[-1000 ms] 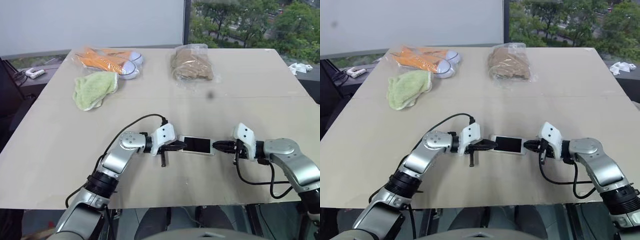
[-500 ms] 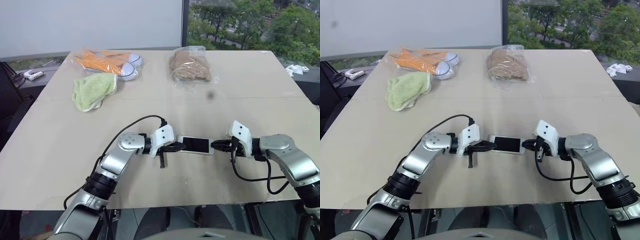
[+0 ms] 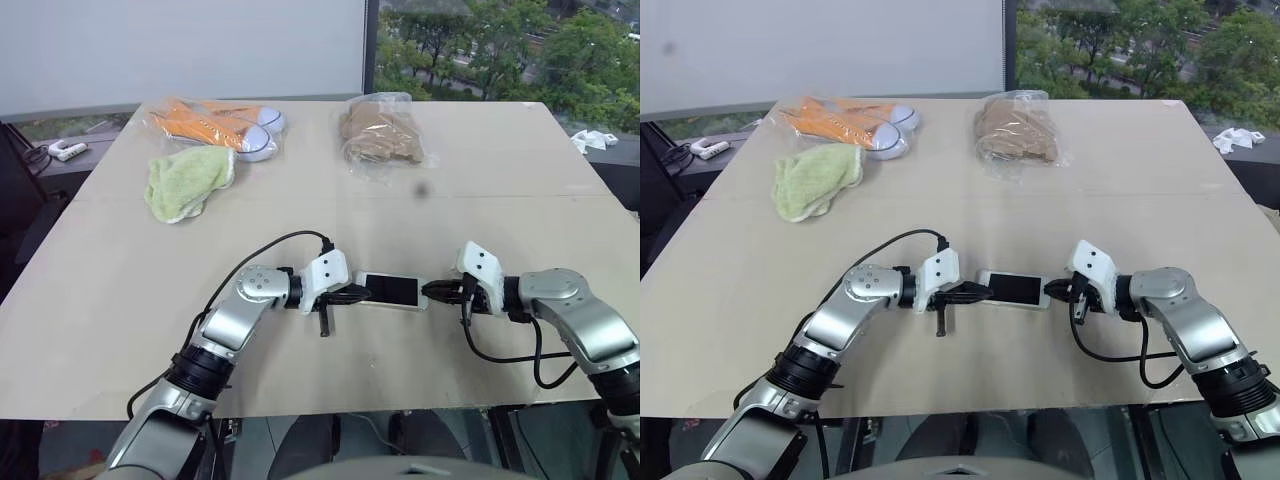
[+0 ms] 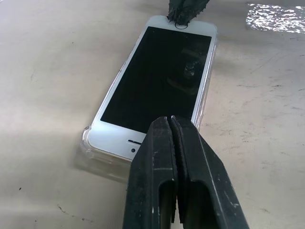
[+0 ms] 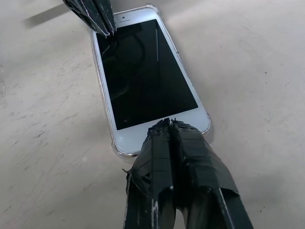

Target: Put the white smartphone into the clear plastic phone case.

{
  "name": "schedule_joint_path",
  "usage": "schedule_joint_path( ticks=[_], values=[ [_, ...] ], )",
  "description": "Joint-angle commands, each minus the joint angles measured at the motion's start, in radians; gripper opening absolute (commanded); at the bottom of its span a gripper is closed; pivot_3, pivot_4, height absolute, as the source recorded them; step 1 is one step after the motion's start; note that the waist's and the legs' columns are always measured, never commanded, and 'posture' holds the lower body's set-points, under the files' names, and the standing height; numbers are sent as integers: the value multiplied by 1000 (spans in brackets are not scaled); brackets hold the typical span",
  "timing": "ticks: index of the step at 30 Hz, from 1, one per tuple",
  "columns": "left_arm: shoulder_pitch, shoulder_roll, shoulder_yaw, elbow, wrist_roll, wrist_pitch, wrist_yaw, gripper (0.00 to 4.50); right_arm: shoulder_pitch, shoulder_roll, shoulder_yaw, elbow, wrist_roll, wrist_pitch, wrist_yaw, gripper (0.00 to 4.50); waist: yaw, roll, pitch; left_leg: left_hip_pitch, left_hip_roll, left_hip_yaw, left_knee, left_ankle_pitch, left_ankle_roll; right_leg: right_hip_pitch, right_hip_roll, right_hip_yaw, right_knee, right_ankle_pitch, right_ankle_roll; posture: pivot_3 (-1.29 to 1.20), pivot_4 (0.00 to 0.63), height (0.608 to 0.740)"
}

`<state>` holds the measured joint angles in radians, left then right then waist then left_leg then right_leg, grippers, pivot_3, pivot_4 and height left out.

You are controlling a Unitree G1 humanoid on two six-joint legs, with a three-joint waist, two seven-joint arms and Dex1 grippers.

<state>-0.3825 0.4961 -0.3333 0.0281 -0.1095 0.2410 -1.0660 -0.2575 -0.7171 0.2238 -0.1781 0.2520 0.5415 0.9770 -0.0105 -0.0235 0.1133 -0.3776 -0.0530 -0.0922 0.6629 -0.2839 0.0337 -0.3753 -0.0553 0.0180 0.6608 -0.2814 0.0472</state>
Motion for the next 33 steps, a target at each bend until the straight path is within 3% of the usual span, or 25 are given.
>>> schedule_joint_path(
  ticks=[1,22,33],
  values=[
    [11,12,-8,-26,8,8,-3,69,62,-2,133,87,-58,102,17,0,0,0,0,0,0,0,0,0,0,0,0,0,0,0,0,0,150,740],
    [-20,37,20,-83,-11,40,-1,69,0,12,167,109,-78,151,46,0,0,1,1,0,0,0,-9,0,0,-1,0,0,-6,0,0,0,150,740],
    [-13,31,3,-76,-6,35,-4,69,24,-24,132,4,-50,163,42,0,5,5,3,-1,0,0,-10,0,0,-2,0,0,-8,0,0,0,150,740]
  ],
)
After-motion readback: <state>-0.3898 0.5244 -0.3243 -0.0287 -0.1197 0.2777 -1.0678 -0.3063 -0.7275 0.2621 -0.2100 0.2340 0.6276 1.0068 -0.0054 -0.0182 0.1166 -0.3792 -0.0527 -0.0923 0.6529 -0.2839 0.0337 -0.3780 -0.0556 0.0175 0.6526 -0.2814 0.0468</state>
